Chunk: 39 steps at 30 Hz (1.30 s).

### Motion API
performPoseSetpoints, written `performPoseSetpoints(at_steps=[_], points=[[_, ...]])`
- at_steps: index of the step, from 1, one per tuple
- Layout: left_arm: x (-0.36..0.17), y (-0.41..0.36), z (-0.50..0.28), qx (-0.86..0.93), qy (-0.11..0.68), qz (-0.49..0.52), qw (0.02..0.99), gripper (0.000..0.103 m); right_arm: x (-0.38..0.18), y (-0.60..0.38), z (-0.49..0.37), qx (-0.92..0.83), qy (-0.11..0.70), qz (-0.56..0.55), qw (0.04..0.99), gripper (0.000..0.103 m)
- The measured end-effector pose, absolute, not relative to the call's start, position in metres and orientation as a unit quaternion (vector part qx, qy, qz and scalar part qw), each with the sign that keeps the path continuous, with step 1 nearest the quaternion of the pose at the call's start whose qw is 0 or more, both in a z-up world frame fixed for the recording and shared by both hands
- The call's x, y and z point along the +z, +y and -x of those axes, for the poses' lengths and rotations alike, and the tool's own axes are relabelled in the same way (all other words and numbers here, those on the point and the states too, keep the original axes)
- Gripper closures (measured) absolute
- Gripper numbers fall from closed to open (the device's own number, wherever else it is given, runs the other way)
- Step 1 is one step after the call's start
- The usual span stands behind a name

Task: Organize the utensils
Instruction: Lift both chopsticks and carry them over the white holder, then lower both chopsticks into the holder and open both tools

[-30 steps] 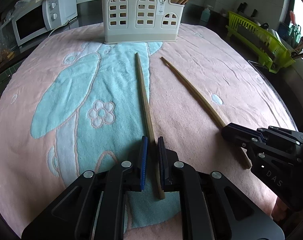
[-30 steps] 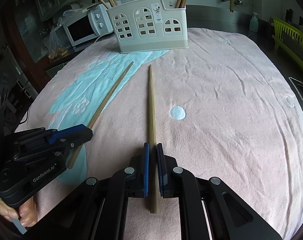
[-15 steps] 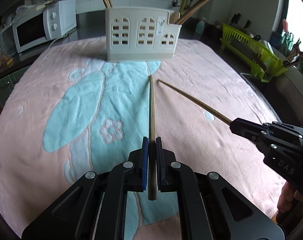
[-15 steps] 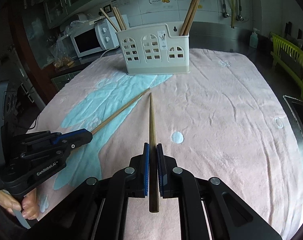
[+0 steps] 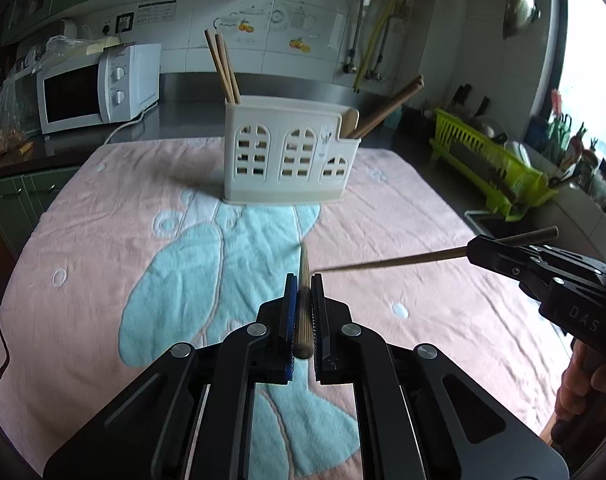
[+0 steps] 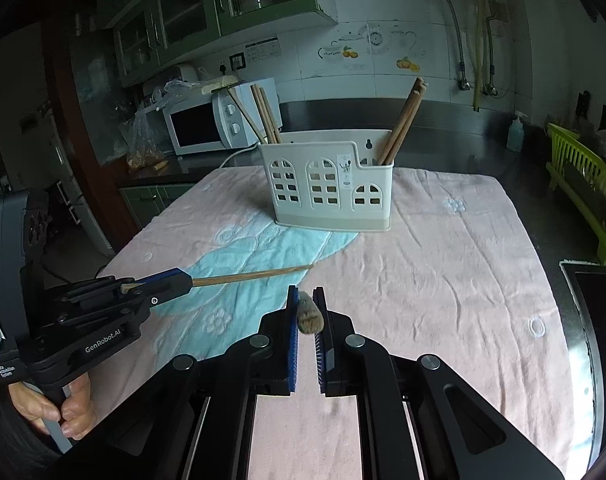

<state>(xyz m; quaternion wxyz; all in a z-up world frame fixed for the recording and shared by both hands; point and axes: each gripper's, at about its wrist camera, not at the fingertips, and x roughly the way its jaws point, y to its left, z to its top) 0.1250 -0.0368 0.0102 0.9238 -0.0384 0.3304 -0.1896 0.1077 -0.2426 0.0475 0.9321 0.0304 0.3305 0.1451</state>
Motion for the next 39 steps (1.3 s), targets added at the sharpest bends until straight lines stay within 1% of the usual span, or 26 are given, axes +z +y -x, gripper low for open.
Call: performPoseSetpoints(at_steps=[13, 21, 29, 34, 39], points=[[0.063, -0.027, -0.161, -0.18, 0.289, 0.038, 0.94, 0.098, 0.086, -0.247, -0.148, 0.159, 0.321, -0.015, 0.934, 0.096], [0.105, -0.023, -0.182, -0.179, 0.261, 0.036, 0.948, 0.098, 0.133, -0.257, -0.178, 0.17, 0.309, -0.006, 0.936, 0.096], [0.162, -0.021, -0.205, -0.174, 0.208, 0.036, 0.962, 0.098, 0.182, -0.273, -0.207, 0.146, 0.289, 0.019, 0.946, 0.096], [0.182, -0.026, -0.225, -0.16, 0.19, 0.032, 0.968, 0.098, 0.19, -0.275, -0.233, 0.124, 0.295, 0.038, 0.947, 0.096], [0.18, -0.033, -0.251, -0.145, 0.2, 0.02, 0.969, 0.098, 0.18, -0.272, -0.26, 0.111, 0.313, 0.056, 0.942, 0.096]])
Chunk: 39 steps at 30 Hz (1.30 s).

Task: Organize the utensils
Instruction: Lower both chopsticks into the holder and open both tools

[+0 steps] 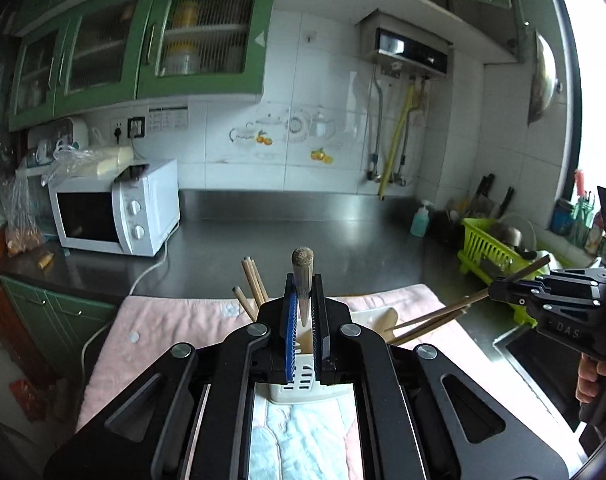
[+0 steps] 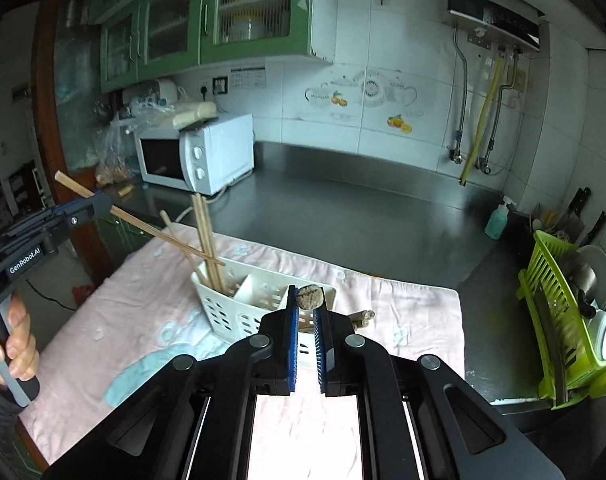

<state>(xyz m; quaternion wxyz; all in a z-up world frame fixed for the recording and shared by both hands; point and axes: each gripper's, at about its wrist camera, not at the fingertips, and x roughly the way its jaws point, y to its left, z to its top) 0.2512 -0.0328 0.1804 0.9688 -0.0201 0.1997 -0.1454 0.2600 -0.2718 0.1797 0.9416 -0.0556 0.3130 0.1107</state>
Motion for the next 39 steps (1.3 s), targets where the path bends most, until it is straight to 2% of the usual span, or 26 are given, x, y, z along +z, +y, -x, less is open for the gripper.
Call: performPoseSetpoints(at_steps=[13, 18, 22, 34, 36, 37, 39], points=[[0.15, -0.033, -0.289, -0.141, 0.247, 0.024, 0.958, 0.097, 0.144, -0.264, -0.3, 0.108, 0.354, 0.055, 0.927, 0.096], [0.149, -0.03, -0.288, -0.138, 0.243, 0.026, 0.96, 0.097, 0.141, -0.265, -0.302, 0.106, 0.352, 0.049, 0.929, 0.095], [0.149, -0.028, -0.286, -0.138, 0.241, 0.029, 0.96, 0.095, 0.142, -0.266, -0.3, 0.105, 0.346, 0.043, 0.931, 0.09], [0.146, -0.03, -0.301, -0.135, 0.24, 0.032, 0.961, 0.095, 0.15, -0.265, -0.295, 0.1, 0.319, 0.052, 0.941, 0.09], [0.146, -0.029, -0.306, -0.136, 0.24, 0.038, 0.961, 0.095, 0.153, -0.267, -0.293, 0.101, 0.313, 0.05, 0.943, 0.087], [0.146, -0.027, -0.307, -0.139, 0.241, 0.045, 0.96, 0.095, 0.153, -0.266, -0.292, 0.102, 0.312, 0.049, 0.943, 0.082], [0.146, -0.026, -0.305, -0.141, 0.236, 0.051, 0.96, 0.095, 0.153, -0.268, -0.287, 0.102, 0.307, 0.049, 0.945, 0.081]])
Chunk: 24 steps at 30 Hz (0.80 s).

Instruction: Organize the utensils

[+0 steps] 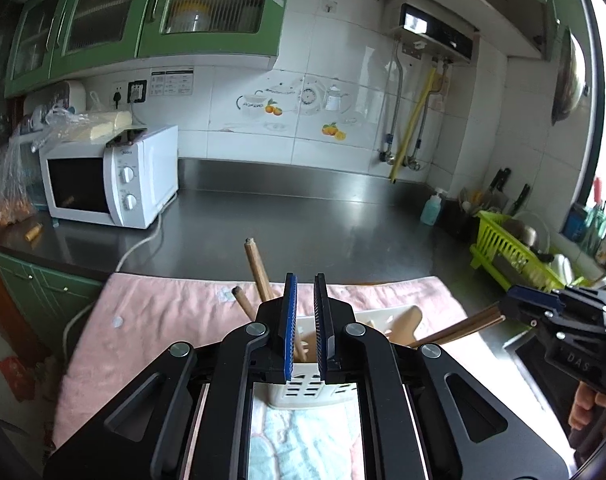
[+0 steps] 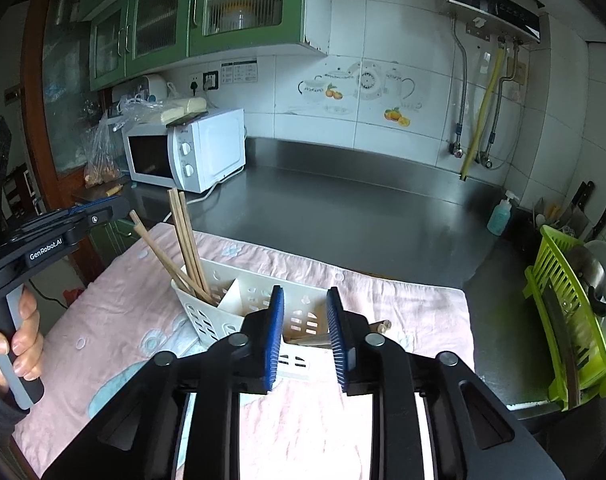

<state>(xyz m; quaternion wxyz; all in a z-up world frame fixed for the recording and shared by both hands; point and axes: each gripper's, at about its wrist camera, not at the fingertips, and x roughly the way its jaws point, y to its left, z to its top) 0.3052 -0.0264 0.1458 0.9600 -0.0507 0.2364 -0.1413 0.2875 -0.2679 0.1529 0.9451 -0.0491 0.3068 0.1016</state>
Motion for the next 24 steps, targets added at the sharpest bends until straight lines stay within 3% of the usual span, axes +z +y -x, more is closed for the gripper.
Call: performPoseSetpoints(at_steps=[12, 13, 16, 21, 24], points=[[0.134, -0.016, -0.257, -0.124, 0.213, 0.052, 0.968, 0.087, 0.136, -0.262, -0.245, 0.126, 0.279, 0.009, 0.952, 0.076], [0.132, -0.015, -0.252, -0.12, 0.21, 0.05, 0.969, 0.084, 0.134, -0.261, -0.241, 0.126, 0.275, 0.006, 0.953, 0.073], [0.128, -0.012, -0.238, -0.104, 0.199, 0.042, 0.973, 0.048, 0.128, -0.258, -0.227, 0.13, 0.262, -0.007, 0.956, 0.072], [0.113, -0.009, -0.217, -0.096, 0.197, 0.03, 0.975, 0.048, 0.107, -0.253, -0.203, 0.13, 0.25, -0.017, 0.959, 0.065], [0.104, -0.007, -0.204, -0.084, 0.19, 0.025, 0.978, 0.029, 0.096, -0.252, -0.192, 0.125, 0.246, -0.02, 0.961, 0.059]])
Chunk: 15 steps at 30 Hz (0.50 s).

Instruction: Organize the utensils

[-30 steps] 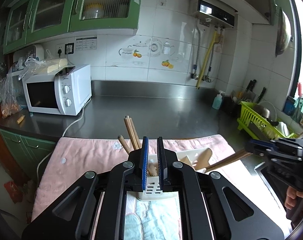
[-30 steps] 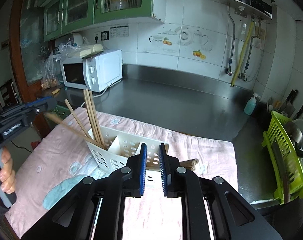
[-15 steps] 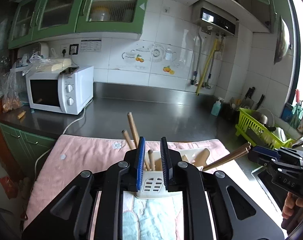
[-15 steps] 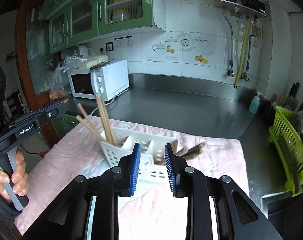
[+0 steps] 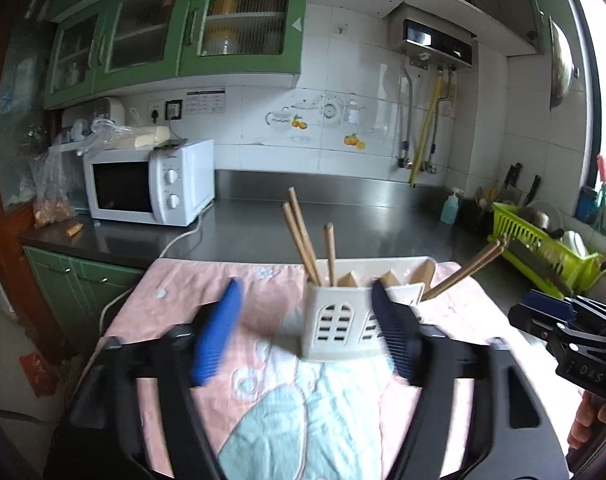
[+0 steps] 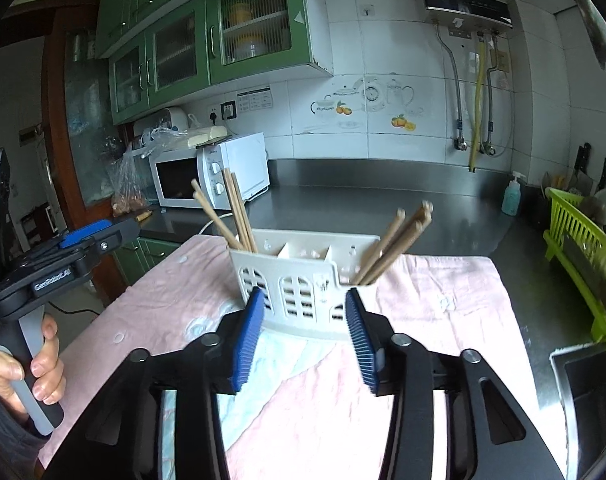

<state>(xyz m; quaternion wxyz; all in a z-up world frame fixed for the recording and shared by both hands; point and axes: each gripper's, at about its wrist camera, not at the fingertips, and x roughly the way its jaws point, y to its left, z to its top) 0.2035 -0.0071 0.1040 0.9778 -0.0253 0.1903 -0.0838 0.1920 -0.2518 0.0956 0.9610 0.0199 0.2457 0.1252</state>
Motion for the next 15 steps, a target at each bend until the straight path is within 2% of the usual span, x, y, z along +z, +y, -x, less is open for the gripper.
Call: performPoseSetpoints(at_steps=[2, 4, 8, 12, 14, 15], points=[[0.098, -0.006, -0.195, -0.08, 0.187, 0.025, 0.979, 0.028, 0.088, -0.252, -0.185, 0.123, 0.242, -0.026, 0.962, 0.055], [0.091, -0.006, -0.188, -0.078, 0.188, 0.027, 0.979, 0.021, 0.082, -0.255, -0.178, 0.122, 0.24, -0.039, 0.962, 0.049], [0.077, -0.01, -0.177, -0.071, 0.185, 0.015, 0.98, 0.012, 0.067, -0.253, -0.163, 0.114, 0.231, -0.04, 0.965, 0.044], [0.061, -0.015, -0.166, -0.063, 0.195, 0.002, 0.979, 0.008, 0.06, -0.248, -0.148, 0.105, 0.215, -0.028, 0.971, 0.038], [0.056, -0.016, -0.159, -0.058, 0.19, -0.006, 0.98, 0.005, 0.058, -0.246, -0.14, 0.098, 0.198, -0.018, 0.975, 0.031], [0.052, -0.016, -0.156, -0.058, 0.188, -0.008, 0.98, 0.005, 0.056, -0.245, -0.139, 0.098, 0.197, -0.014, 0.975, 0.031]])
